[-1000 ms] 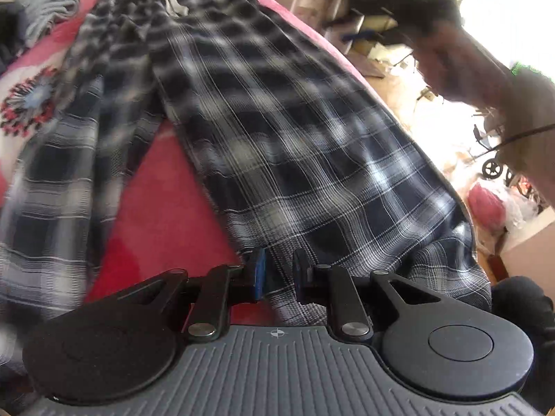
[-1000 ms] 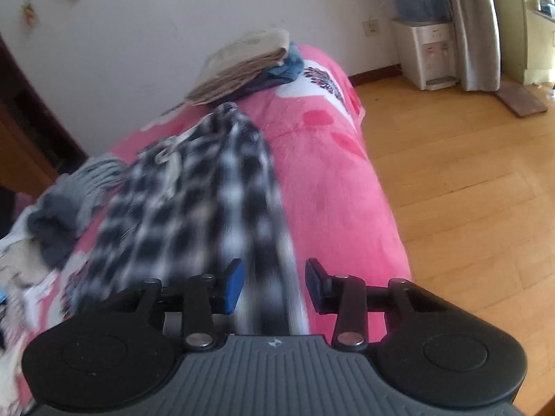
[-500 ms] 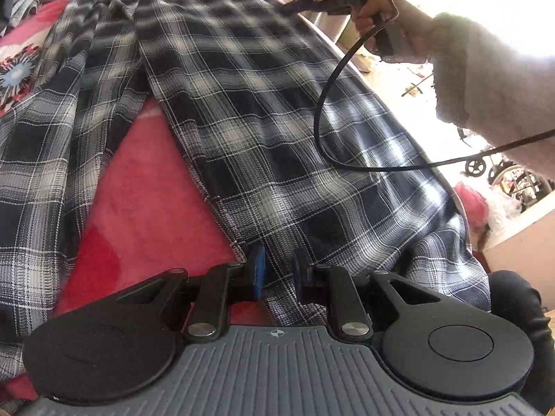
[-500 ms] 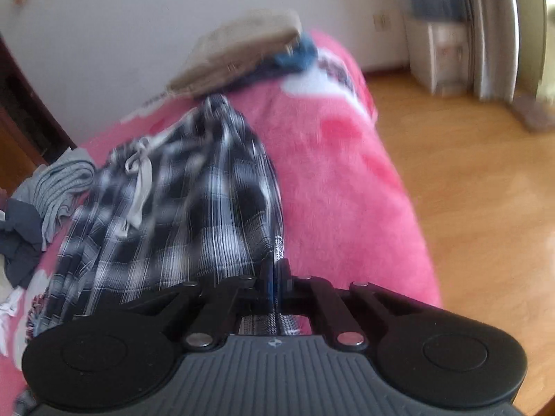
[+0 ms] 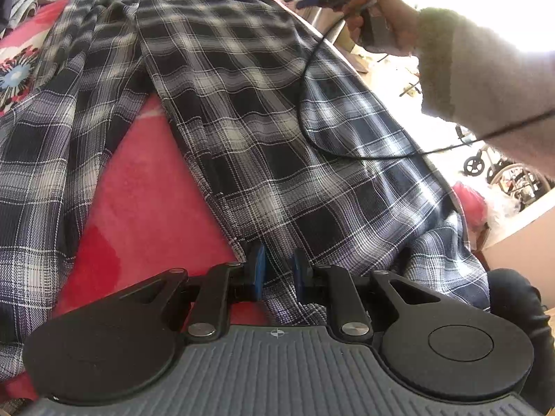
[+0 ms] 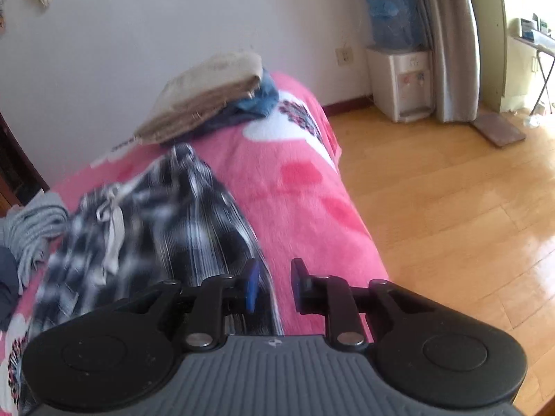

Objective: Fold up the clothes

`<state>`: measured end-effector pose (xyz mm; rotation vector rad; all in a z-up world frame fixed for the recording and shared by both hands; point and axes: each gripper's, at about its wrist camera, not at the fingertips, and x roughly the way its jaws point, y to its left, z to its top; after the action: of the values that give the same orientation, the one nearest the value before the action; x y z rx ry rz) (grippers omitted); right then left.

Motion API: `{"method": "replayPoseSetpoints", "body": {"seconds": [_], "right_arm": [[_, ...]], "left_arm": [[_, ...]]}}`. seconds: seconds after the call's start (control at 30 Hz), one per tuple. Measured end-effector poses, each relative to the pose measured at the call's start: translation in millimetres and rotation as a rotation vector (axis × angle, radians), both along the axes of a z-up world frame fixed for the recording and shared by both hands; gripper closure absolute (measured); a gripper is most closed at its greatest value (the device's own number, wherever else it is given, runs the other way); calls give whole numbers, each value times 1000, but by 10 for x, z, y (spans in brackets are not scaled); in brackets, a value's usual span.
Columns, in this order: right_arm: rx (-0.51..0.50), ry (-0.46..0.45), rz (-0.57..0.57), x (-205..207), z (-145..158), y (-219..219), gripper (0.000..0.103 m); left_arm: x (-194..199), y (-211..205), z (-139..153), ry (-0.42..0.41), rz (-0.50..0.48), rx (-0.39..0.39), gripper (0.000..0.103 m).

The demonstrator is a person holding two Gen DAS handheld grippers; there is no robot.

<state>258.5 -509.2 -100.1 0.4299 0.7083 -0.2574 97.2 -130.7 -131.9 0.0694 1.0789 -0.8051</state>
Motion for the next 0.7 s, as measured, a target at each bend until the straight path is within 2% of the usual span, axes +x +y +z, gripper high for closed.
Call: {"method": "replayPoseSetpoints", "body": {"seconds": [0.13,0.17,0.2,0.23,0.37,0.43,0.47,0.5,0.53,0.63,0.7], "right_arm": [[-5,-7,27,219,27,39,80],[11,-11,31,300,26,31,73],[24,-13,27,382,22,19,60],[37,-13,20,453,19,8,53],[73,22,13,737,-69,-20,52],[73,54,52,837,-122,11,57],[58,68,71,879,-141,42,66],[26,76,83,899,-150,79,92],[10,73,90,901,-152,97,97],[5,60,76,905,-191,62,97],[40,44,42,885,-233,-8,96]], "left_arm": [[-1,2,-5,4,1,-2,87],[-1,2,-8,6,2,-4,87],[3,4,-12,9,3,-6,87],[7,7,-15,11,4,-7,87],[15,18,-19,20,10,-16,87],[20,18,-19,22,11,-20,87],[20,22,-23,24,14,-23,87],[17,36,-21,26,16,-25,86],[14,48,-19,28,18,-28,86],[9,50,-15,30,14,-30,84],[10,50,-10,31,11,-29,84]]}}
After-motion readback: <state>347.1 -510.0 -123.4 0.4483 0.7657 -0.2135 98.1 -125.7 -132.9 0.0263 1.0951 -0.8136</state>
